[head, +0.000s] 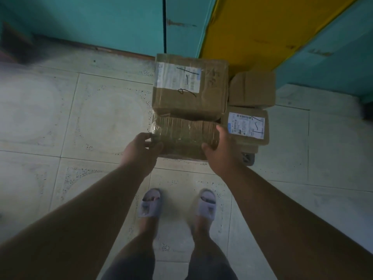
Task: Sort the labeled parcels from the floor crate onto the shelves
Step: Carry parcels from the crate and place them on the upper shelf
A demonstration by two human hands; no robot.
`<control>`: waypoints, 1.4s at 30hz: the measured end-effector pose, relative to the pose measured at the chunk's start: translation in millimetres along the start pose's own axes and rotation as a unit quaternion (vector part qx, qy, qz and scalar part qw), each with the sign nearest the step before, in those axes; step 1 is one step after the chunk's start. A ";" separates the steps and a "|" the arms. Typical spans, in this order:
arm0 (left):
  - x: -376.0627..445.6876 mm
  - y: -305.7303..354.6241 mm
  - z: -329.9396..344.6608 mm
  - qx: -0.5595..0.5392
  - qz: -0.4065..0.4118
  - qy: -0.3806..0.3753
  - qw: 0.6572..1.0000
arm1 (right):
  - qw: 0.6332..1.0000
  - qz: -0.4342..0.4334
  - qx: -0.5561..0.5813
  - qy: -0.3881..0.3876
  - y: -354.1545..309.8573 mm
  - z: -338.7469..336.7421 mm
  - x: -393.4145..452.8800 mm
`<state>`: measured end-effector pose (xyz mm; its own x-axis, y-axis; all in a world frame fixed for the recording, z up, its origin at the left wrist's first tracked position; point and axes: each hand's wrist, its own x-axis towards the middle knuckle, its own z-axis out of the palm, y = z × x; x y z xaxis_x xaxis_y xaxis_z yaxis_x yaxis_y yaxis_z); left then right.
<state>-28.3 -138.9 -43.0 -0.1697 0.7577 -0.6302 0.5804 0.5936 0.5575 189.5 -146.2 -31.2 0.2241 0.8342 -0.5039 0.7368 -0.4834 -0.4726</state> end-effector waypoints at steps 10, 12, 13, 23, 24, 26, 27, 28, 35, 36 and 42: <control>-119.0 65.4 -49.9 -0.297 -0.084 0.016 0.951 | 0.987 -0.128 -0.008 0.092 -67.3 -127.5 -89.7; -151.3 88.4 -65.8 -0.335 -0.098 0.037 0.936 | 0.979 -0.180 -0.030 0.093 -85.4 -172.0 -115.7; -168.1 101.0 -74.9 -0.354 -0.103 0.039 0.929 | 0.974 -0.202 -0.044 0.087 -93.1 -194.2 -127.2; -271.9 199.7 -169.1 -0.406 -0.050 -0.094 0.907 | 0.944 -0.313 -0.011 0.107 -145.1 -342.9 -206.4; -276.2 204.1 -176.0 -0.395 -0.032 -0.110 0.911 | 0.944 -0.308 -0.002 0.116 -151.8 -349.8 -211.2; -282.2 208.3 -187.0 -0.373 0.014 -0.131 0.919 | 0.953 -0.276 0.020 0.126 -164.6 -359.6 -219.7; -283.0 208.1 -191.7 -0.358 0.043 -0.136 0.923 | 0.957 -0.257 0.021 0.131 -170.8 -363.6 -223.9; -283.7 207.7 -196.8 -0.346 0.072 -0.140 0.925 | 0.964 -0.232 0.014 0.133 -176.9 -367.1 -230.4; -280.5 202.0 -223.4 -0.312 0.232 -0.158 0.908 | 0.982 -0.097 0.025 0.161 -189.0 -362.3 -267.0; -278.3 202.4 -225.0 -0.312 0.233 -0.146 0.909 | 0.983 -0.096 0.032 0.153 -190.3 -359.5 -275.3; -276.5 217.6 -215.8 -0.337 0.225 -0.167 0.899 | 0.982 -0.068 0.128 0.121 -176.1 -346.1 -322.1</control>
<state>-26.9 -160.7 369.2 0.2760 0.9054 -0.3226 -0.1040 0.3618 0.9264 208.4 -237.9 464.5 0.3027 0.9189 -0.2530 0.5920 -0.3893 -0.7057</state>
